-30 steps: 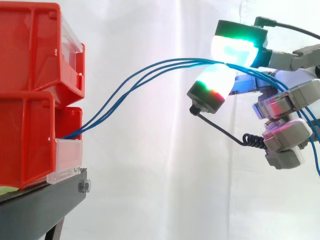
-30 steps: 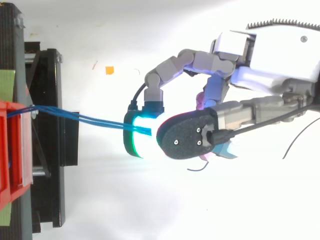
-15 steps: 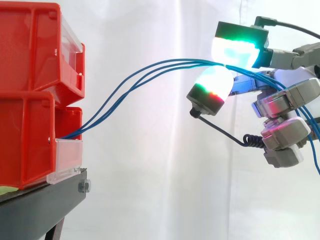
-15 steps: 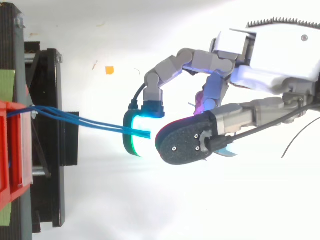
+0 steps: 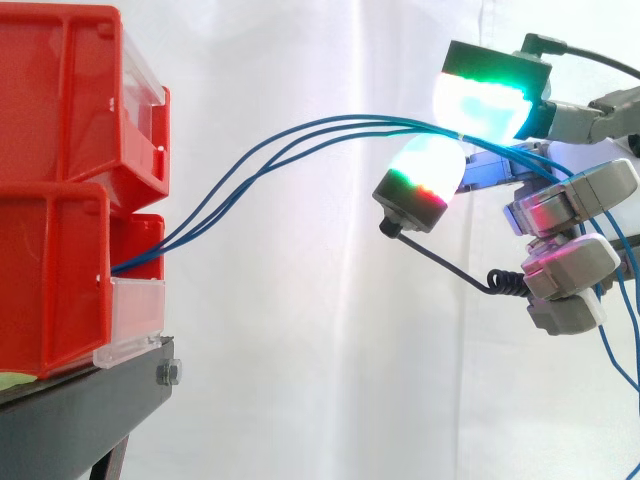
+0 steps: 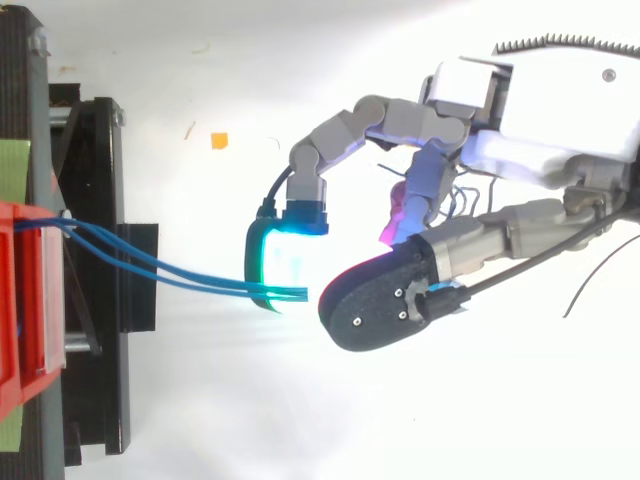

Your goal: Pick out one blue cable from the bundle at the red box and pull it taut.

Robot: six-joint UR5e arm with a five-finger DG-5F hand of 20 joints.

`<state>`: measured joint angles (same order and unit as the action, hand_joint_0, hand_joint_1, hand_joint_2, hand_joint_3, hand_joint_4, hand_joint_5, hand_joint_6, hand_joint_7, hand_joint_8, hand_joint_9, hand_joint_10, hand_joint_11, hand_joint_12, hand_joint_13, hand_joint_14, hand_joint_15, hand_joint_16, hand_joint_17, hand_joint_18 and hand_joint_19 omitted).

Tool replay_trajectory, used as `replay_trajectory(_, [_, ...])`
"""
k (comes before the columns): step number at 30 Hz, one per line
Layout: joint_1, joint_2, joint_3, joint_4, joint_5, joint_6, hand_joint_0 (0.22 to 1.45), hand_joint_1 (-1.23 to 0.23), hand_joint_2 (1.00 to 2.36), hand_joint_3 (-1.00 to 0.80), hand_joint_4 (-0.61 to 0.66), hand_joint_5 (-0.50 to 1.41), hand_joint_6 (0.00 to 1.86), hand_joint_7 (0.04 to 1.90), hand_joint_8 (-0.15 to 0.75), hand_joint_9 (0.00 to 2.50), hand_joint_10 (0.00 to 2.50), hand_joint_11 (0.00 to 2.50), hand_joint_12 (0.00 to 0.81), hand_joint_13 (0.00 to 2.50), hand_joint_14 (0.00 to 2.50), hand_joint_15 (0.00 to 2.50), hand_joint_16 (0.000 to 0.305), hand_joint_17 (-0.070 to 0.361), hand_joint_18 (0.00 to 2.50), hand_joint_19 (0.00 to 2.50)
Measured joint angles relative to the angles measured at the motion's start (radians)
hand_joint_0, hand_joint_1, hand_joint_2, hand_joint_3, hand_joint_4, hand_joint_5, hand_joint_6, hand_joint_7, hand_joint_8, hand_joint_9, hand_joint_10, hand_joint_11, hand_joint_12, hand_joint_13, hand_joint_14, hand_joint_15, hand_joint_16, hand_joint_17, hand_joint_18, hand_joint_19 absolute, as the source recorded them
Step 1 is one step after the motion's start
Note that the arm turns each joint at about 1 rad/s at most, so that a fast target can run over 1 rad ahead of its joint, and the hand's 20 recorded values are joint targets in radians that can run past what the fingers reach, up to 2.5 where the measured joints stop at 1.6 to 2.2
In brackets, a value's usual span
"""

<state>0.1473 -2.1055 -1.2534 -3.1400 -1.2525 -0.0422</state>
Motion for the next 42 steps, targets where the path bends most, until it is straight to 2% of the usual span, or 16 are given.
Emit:
replay_trajectory(8, [0.001,0.001,0.0,0.001,0.005,0.001,0.54,-0.52,1.0,-0.5,-0.08,-0.15,0.85,0.88,0.229,1.55,0.03,1.47,0.403,1.3,0.03,1.06,0.057,0.127,1.0,0.93])
replay_trajectory(23, [0.003,0.0,0.0,0.0,0.008,0.001,0.45,-0.54,1.0,-0.5,-0.02,-0.15,0.85,0.84,0.274,1.58,0.03,1.46,0.442,1.34,0.03,1.03,0.066,0.149,1.08,0.9])
replay_trajectory(28, [0.003,0.0,0.0,0.0,0.008,0.001,0.42,-0.61,1.0,-0.5,-0.01,-0.15,0.85,0.83,0.291,1.59,0.03,1.47,0.459,1.37,0.03,1.02,0.069,0.156,1.1,0.88])
replay_trajectory(32, [0.003,0.0,0.0,0.0,0.008,0.001,0.47,-0.67,1.0,-0.5,-0.04,-0.15,0.85,0.85,0.264,1.58,0.03,1.48,0.419,1.36,0.03,1.03,0.064,0.143,1.06,0.91])
replay_trajectory(33, [0.003,0.0,0.0,0.0,0.008,0.001,0.54,-0.66,1.0,-0.5,-0.07,-0.15,0.85,0.87,0.24,1.57,0.03,1.49,0.394,1.33,0.03,1.03,0.058,0.131,1.01,0.93])
replay_trajectory(38, [0.004,0.0,0.0,0.0,0.008,0.001,0.64,-0.63,1.0,-0.5,-0.1,-0.15,0.85,0.91,0.225,1.58,0.03,1.52,0.38,1.33,0.03,1.04,0.055,0.123,1.0,0.96])
replay_trajectory(40, [0.003,0.0,-0.001,0.0,0.008,0.001,0.64,-0.64,1.0,-0.46,-0.1,-0.15,0.86,0.91,0.231,1.59,0.03,1.52,0.381,1.33,0.03,1.05,0.055,0.124,1.0,0.96])
replay_trajectory(42, [0.003,0.0,0.0,0.0,0.008,0.001,0.64,-0.7,1.01,-0.33,-0.1,-0.15,0.86,0.93,0.227,1.57,0.03,1.53,0.384,1.32,0.03,1.05,0.056,0.125,0.99,0.96])
